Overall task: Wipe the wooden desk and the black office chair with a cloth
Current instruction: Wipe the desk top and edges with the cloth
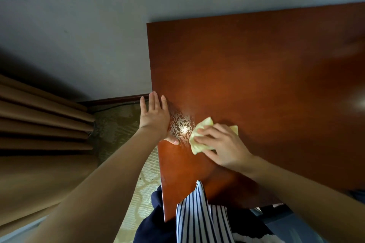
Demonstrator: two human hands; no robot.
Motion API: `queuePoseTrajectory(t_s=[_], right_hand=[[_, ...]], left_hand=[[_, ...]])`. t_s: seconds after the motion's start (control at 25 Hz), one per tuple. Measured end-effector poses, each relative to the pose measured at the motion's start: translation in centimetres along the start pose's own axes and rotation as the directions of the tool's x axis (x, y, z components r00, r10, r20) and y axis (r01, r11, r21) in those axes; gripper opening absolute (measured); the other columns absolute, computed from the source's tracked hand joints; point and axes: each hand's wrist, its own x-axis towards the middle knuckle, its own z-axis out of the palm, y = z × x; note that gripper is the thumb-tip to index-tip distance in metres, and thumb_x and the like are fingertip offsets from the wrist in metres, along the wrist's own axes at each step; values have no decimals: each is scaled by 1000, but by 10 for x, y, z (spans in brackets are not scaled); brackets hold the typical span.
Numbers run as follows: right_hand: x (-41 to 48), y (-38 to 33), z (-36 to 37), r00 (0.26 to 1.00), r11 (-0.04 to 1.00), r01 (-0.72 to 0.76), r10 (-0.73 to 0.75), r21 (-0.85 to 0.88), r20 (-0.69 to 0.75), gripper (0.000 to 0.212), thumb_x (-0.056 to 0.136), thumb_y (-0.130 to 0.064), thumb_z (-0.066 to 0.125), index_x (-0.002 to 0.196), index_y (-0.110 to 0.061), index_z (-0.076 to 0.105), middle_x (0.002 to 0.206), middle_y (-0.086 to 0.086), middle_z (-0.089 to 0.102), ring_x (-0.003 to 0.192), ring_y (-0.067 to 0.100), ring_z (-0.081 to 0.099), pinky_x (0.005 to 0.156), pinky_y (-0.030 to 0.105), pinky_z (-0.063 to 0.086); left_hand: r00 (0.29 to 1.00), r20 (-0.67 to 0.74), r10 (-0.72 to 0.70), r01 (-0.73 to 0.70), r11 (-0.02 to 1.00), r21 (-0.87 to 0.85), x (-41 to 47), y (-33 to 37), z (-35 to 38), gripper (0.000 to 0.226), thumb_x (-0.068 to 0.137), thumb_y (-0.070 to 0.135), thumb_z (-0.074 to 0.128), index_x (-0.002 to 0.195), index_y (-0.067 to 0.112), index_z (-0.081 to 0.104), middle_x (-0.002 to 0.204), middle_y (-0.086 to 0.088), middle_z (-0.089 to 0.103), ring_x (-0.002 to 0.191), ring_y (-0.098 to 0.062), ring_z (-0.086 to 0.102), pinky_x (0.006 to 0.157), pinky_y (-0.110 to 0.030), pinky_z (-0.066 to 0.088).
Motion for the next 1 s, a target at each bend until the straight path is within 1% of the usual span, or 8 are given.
queuePoseTrajectory(t_s=[0.08,0.2,0.32,0.44,0.56,0.8,0.92,1.0], right_hand=[[-17,-6,4,1000,999,20,-20,-39,3,29,87,-28,54,111,-22,69,118,-2,64,110,21,59,90,41,49],[-12,4,2,1000,985,-1,3,-172,11,35,90,-38,51,121,-28,63,130,-5,59,121,15,53,104,37,40],[18,20,-7,983,960,-183,180,-211,-35,38,87,-43,57,122,-28,62,128,-4,59,118,17,55,107,38,37],[56,47,-19,941,915,-336,339,-226,-27,44,90,-47,50,131,-30,54,136,-3,53,127,18,47,113,39,26],[91,81,-27,889,870,-446,457,-212,5,51,93,-51,40,141,-34,38,149,-5,37,138,16,30,118,35,12],[154,135,-45,789,788,-592,610,-171,77,60,93,-58,33,147,-34,22,158,-3,16,145,16,12,118,35,3],[173,132,-41,743,747,-655,664,-115,79,61,91,-62,33,146,-37,26,158,-2,14,146,18,7,116,44,-5],[172,117,-34,784,785,-617,619,-57,48,58,89,-62,40,142,-37,36,157,-1,20,145,19,11,115,46,-5]], left_hand=[[999,-46,-1,2,1000,15,1,0,-5,139,58,85,54,147,-1,-8,155,-28,0,145,-39,-4,111,-59,-6],[974,-223,-33,8,994,-109,12,-10,-14,120,64,82,54,147,7,12,147,-19,26,139,-34,23,113,-60,2],[978,-207,-37,12,992,-123,31,-22,-23,128,65,81,54,149,9,-10,157,-19,-1,145,-34,4,113,-58,0],[989,-143,36,-42,998,-42,54,-28,-31,139,58,85,53,146,8,-21,153,-18,-26,143,-34,-19,112,-57,-4],[991,-115,69,-72,997,-22,75,-29,-41,147,52,88,55,144,6,-25,151,-20,-30,140,-35,-25,111,-57,-7],[993,-50,107,-108,994,-22,90,-26,-43,155,48,84,63,140,0,-30,149,-24,-32,140,-38,-24,112,-55,-6],[993,-53,104,-105,994,-23,92,-26,-43,155,48,83,63,140,-1,-30,149,-25,-31,140,-39,-23,112,-55,-5],[993,-46,109,-111,993,-36,90,-27,-45,155,48,83,63,140,-1,-30,149,-25,-32,140,-38,-24,112,-55,-6]])
